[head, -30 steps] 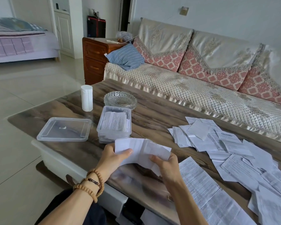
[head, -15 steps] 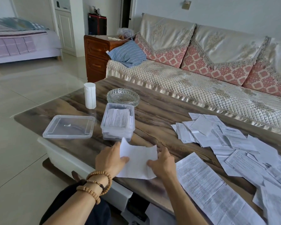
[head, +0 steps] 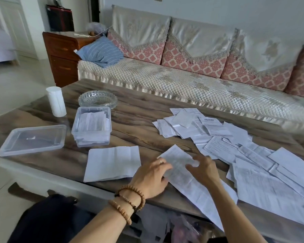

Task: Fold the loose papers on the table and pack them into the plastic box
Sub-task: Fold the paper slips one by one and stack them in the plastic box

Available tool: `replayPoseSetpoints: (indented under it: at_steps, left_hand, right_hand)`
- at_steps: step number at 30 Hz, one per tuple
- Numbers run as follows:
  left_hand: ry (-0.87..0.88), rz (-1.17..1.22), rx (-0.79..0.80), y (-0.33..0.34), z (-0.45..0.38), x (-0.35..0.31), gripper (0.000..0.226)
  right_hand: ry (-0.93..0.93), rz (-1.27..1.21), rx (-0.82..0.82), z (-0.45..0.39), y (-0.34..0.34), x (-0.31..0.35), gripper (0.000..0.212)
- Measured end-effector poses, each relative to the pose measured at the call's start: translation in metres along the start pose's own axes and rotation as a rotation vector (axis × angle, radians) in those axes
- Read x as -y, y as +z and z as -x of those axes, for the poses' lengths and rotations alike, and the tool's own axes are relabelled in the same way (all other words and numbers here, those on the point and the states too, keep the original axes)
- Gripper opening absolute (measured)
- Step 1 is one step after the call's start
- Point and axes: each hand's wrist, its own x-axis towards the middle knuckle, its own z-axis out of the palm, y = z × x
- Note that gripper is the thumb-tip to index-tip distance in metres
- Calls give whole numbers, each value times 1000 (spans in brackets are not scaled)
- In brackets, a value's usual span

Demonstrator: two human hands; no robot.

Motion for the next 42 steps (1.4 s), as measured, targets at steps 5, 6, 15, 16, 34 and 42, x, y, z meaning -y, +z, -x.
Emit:
replayPoseSetpoints:
  at_steps: [5, 6, 15, 16, 34, 42]
  left_hand:
    - [109, -89, 328, 32, -11, -33, 43]
    - [116, -133, 341, 34, -13, -35, 45]
    - [146, -133, 419, 22, -9, -27, 112]
    - [139, -119, 407, 20, -7, -27, 109]
    - [-100, 113, 483, -10, -5, -9, 37]
    - [-376, 219, 460, -23, -13, -4, 47]
  right_hand:
    - [-5, 184, 207, -9, -38, -54, 90]
    - [1, 134, 244, -8, -44, -56, 89]
    - [314, -717, 109, 28, -20, -45, 14]
    - [348, -775, 137, 32, -14, -40, 15]
    - [-559, 178, 485, 54, -20, -45, 72]
    - [-219, -301, 539, 54, -57, -17, 33]
